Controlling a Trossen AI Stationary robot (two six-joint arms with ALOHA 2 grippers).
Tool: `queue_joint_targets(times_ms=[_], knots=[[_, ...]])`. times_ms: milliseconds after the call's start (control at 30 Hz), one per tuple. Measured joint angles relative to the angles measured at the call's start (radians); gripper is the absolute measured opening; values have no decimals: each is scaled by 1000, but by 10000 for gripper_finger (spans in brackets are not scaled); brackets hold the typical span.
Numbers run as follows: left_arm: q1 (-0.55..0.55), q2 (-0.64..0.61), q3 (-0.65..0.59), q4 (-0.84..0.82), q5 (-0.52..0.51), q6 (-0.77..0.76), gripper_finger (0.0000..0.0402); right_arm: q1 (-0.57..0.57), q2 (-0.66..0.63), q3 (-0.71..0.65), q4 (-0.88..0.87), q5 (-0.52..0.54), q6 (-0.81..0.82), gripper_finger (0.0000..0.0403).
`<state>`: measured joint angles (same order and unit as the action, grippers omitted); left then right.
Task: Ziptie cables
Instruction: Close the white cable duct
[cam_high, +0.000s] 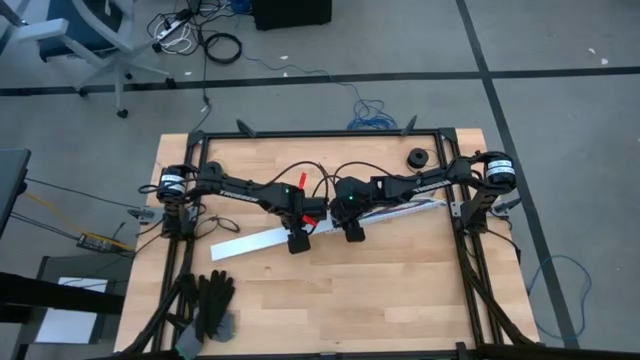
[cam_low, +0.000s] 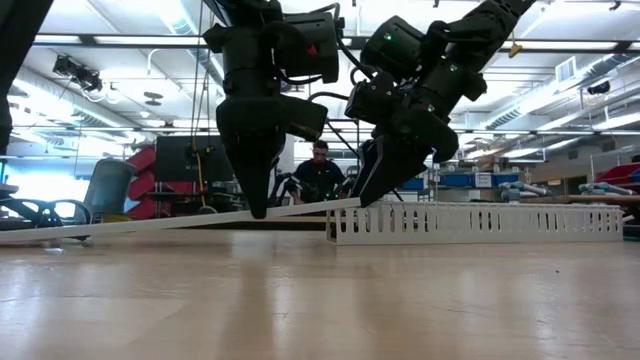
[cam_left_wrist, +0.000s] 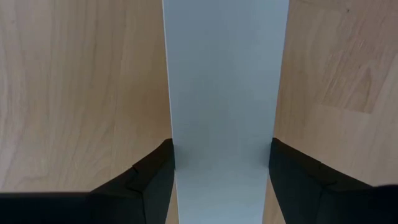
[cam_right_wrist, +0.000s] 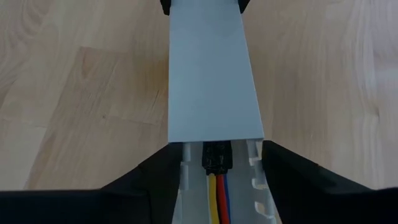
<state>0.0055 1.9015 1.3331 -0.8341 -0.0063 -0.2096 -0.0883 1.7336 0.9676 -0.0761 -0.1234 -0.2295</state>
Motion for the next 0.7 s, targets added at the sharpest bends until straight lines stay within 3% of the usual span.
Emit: queue_joint_targets(times_ms=[433,700], knots=[[0,0,0,3,0,0,212,0,0,0,-3,-4,3,232],[0,7,-4,9,-8,-1,251,0,0,0,-3,-11,3,230]])
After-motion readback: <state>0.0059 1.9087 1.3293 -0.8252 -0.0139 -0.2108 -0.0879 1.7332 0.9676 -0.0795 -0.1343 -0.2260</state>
